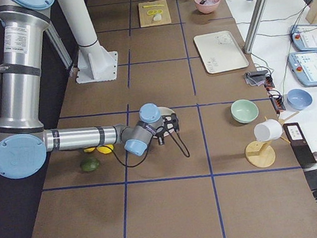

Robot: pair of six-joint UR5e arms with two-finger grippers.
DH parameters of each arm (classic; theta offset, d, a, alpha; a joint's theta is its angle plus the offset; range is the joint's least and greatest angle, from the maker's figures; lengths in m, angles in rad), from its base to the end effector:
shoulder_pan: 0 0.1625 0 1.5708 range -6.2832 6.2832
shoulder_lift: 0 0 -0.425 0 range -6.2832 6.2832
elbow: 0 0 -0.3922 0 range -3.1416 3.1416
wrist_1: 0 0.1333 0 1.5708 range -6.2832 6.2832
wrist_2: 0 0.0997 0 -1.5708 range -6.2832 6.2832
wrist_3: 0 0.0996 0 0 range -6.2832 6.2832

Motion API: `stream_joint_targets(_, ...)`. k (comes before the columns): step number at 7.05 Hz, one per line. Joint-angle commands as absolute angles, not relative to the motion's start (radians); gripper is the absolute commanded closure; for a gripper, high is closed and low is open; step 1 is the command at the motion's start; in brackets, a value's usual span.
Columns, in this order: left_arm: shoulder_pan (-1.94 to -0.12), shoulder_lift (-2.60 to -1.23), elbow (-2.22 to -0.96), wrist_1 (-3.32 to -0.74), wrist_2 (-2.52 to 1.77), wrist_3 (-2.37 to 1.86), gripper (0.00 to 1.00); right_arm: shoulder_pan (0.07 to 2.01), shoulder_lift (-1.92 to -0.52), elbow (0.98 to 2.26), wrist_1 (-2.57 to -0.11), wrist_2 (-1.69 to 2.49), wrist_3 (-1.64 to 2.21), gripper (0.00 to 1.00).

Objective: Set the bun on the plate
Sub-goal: 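Push the white plate with the right gripper toward the table centre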

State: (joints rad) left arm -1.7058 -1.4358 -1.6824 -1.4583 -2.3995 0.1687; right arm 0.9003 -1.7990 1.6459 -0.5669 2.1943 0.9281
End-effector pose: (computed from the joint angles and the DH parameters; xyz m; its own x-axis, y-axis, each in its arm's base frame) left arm -0.1165 -0.4126 0.6730 0.6693 -0.0224 -0.7426 0.0213 0.9997 -0.0109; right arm -0.2009 -0.3742 0.6147 0.5457 -0.0949 0.8326 -0.0453 0.9888 0.1424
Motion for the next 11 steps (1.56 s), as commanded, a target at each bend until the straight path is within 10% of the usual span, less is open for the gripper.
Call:
stream_joint_targets(1,-1.706,-1.436,-1.683,-1.459,-2.399,0.169,0.00,0.897,-1.676,1.680,-0.563,2.198,1.126,1.00)
stream_joint_targets(7,-1.704,-1.436,-1.678,-1.462,-2.399,0.166,0.00,0.559,-1.170,1.635,-0.826,1.893,1.430,0.98)
stream_joint_targets(11,-1.704,-1.436,-1.678,-1.459,-2.399,0.163,0.00,0.446,-1.108,1.612,-0.907,1.760,1.460,0.98)
